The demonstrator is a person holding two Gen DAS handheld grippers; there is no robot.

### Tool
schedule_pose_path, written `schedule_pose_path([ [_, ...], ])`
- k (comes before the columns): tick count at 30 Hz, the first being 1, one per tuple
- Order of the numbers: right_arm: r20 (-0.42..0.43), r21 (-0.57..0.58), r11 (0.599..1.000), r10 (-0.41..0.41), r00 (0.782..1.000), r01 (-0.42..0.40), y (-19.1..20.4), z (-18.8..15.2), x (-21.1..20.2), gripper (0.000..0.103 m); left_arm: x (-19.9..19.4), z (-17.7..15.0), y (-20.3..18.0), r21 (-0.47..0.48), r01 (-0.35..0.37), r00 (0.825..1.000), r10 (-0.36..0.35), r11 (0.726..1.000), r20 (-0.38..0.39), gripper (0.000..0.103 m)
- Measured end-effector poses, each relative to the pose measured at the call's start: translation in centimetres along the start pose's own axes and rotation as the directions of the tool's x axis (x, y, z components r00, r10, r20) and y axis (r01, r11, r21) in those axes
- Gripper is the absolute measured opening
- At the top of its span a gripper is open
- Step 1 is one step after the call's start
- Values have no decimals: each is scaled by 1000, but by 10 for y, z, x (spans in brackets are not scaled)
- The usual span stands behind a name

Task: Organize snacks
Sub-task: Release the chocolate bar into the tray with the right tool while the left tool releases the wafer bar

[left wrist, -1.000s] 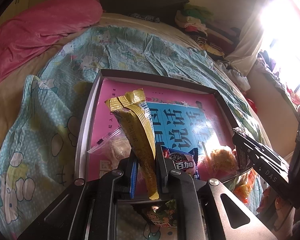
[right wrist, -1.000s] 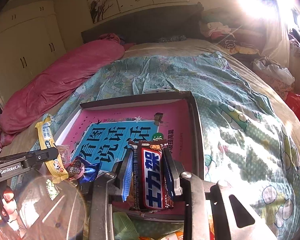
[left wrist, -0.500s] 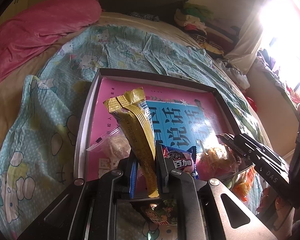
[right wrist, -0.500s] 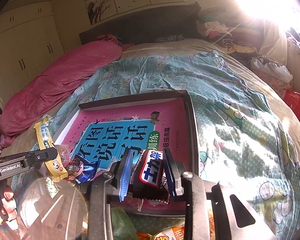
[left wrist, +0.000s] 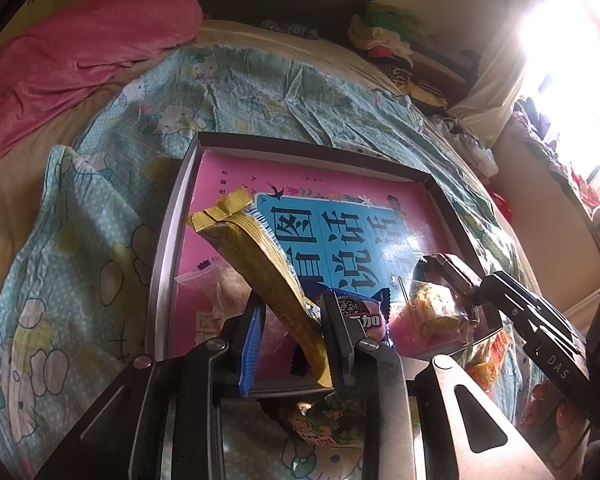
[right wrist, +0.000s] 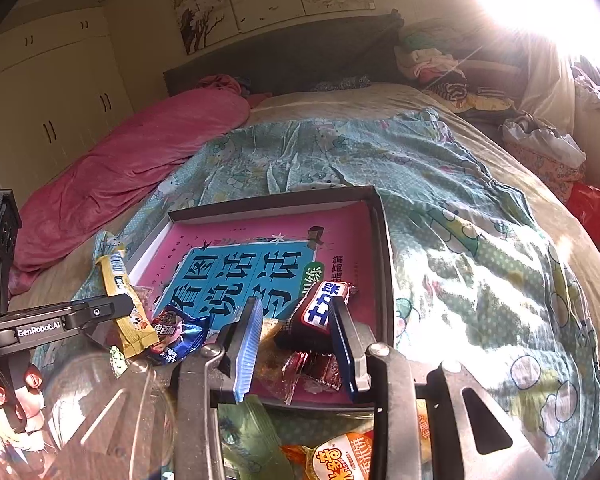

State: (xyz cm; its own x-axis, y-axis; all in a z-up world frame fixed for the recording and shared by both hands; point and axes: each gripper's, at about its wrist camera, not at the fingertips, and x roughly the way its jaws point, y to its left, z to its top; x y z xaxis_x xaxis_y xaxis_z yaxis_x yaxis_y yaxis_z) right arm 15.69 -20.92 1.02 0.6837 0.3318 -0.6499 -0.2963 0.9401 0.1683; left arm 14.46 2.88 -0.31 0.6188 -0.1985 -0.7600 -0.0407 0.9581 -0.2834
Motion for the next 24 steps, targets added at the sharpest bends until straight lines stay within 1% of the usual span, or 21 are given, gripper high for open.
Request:
schedule_pose_path([
  [1,1,0,1000,2,1000,-2,1,0,-1,34,0,0,0,0,2,1000,-2,1000,2,38],
  [2,2,-1,1000,3,1000,-3,1,0,-2,34,-1,0,0,0,2,1000,-2,1000,5,40],
  [8,7,-4,1000,5,1000,-5,2,-1,-6,34,-4,0,-1,4,5,1000,-5,1000,10,42],
  [13,13,1,1000,7,1000,-7,2,0,-10,35,-7,1,-2,7,8,1000,-8,1000,12,48],
  [17,23,2,1000,12,1000,-12,2,0,-13,43,-10,1,-3,10,15,1000,-15,1000,16,51],
  [19,28,2,1000,16,999,-16,3,1,-15,44,-12,1,-4,14,17,1000,-17,1000,18,58],
  [22,34,2,1000,13,999,-13,4,1,-17,47,-15,2,-7,22,24,999,-24,999,21,63],
  [24,38,6,1000,17,999,-17,4,2,-19,53,-17,1,-8,28,26,999,-27,999,25,65],
])
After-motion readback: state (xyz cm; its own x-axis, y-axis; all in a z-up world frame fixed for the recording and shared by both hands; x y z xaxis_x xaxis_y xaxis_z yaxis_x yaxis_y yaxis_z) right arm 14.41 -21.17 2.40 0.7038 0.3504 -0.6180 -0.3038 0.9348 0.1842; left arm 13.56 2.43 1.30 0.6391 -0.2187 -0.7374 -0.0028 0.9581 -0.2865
